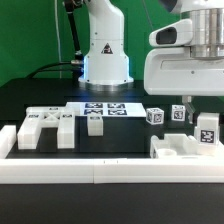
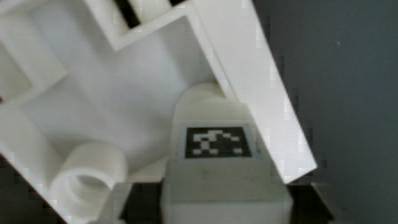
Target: Assemble chair
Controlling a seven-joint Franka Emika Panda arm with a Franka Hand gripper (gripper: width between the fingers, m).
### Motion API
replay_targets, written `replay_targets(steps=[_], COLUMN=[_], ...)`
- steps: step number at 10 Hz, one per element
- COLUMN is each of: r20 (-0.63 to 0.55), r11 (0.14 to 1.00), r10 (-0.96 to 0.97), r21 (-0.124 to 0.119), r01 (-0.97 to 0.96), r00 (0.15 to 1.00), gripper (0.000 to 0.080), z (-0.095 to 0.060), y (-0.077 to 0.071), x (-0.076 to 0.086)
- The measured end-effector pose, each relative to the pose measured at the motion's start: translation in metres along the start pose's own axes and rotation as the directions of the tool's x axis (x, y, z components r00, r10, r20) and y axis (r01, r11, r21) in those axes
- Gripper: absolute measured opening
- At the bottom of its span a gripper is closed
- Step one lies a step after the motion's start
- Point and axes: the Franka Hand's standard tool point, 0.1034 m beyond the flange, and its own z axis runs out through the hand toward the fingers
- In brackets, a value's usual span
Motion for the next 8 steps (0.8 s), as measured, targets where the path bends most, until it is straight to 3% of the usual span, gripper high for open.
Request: replay_targets(steps=[2, 4, 8], r20=[-0.011, -0.007, 0.001], r11=[0.957, 0.897, 0.758], r10=[0.289, 0.442, 0.652], r21=[0.018, 0.031, 0.03], r01=[-0.288, -0.442, -0.652], r00=[0.957, 0.897, 0.758], gripper=[0.029, 0.0291, 0.0291], z=[0.0006, 0.0005, 0.0], y=[-0.002, -0.0027, -0.0036], x=[0.0015, 0.0024, 0.0016])
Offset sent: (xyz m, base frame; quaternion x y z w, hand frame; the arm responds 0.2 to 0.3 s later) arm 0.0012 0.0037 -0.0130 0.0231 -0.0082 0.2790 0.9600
